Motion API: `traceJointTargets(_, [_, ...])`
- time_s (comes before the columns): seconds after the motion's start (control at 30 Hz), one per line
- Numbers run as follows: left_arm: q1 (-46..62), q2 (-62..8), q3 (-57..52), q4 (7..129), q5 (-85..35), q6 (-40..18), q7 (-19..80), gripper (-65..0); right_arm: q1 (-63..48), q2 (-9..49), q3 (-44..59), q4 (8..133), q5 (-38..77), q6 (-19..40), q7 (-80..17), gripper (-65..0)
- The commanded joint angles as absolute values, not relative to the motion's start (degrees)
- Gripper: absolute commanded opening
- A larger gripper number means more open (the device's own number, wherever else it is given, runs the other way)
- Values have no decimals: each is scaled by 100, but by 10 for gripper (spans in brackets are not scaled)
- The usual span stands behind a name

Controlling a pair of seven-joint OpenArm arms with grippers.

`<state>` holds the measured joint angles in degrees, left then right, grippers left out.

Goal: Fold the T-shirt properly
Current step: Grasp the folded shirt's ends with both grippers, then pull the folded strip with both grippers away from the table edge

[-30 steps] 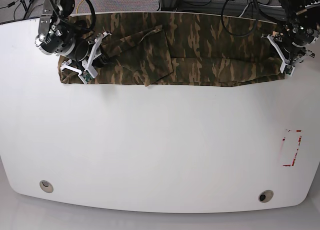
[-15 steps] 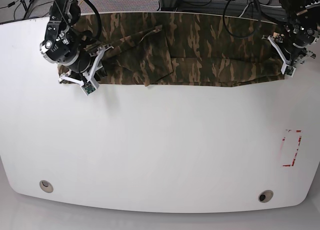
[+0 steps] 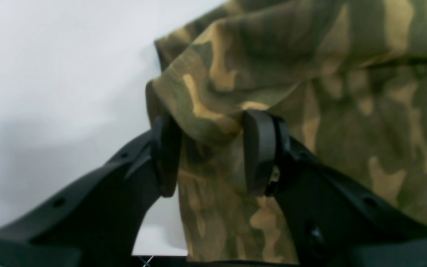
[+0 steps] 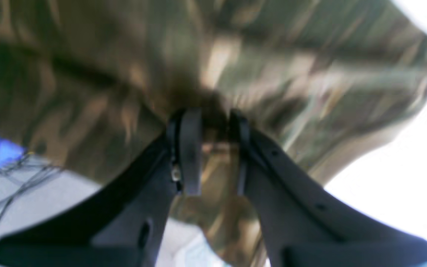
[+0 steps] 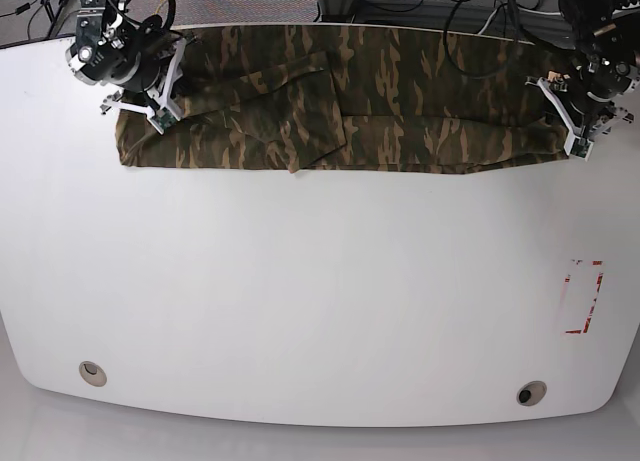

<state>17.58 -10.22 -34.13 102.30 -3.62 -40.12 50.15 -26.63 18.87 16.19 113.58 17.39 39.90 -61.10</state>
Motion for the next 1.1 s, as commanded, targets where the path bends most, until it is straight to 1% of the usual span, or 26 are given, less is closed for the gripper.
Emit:
traceJointTargets(0.0, [1727, -1103, -3433, 10316, -400, -4000, 4945, -410, -2782, 1956, 1736, 11565, 1780, 4000, -6044, -533])
traceJointTargets(0.2, [1727, -1103, -3415, 10316, -400, -4000, 4945, -410, -2615, 1675, 2070, 11600, 1903, 4000, -6053, -533])
traceJointTargets(0.5, [1763, -1095, -3152, 10281, -374, -4000, 4954, -410, -2484, 1516, 2053, 11556, 1833, 4000, -6053, -533])
traceJointTargets(0.63, [1798, -989, -3090, 9895, -374, -4000, 4954, -410, -2448, 1358, 2079, 11380, 1569, 4000, -6000, -533])
traceJointTargets(0.73, [1745, -971, -3160, 9631, -374, -4000, 4954, -410, -2334, 1332, 2053, 11204, 1323, 4000, -5727, -533])
traceJointTargets(0.9, [1684, -971, -3178, 9314, -382, -4000, 4954, -411, -2185, 1297, 2053, 10510, 980, 4000, -5024, -533])
traceJointTargets(1.07, [1534, -971, -3099, 9226, -382, -4000, 4945, -411, -1754, 1349, 2079, 9833, 752, 4000, -4708, -533])
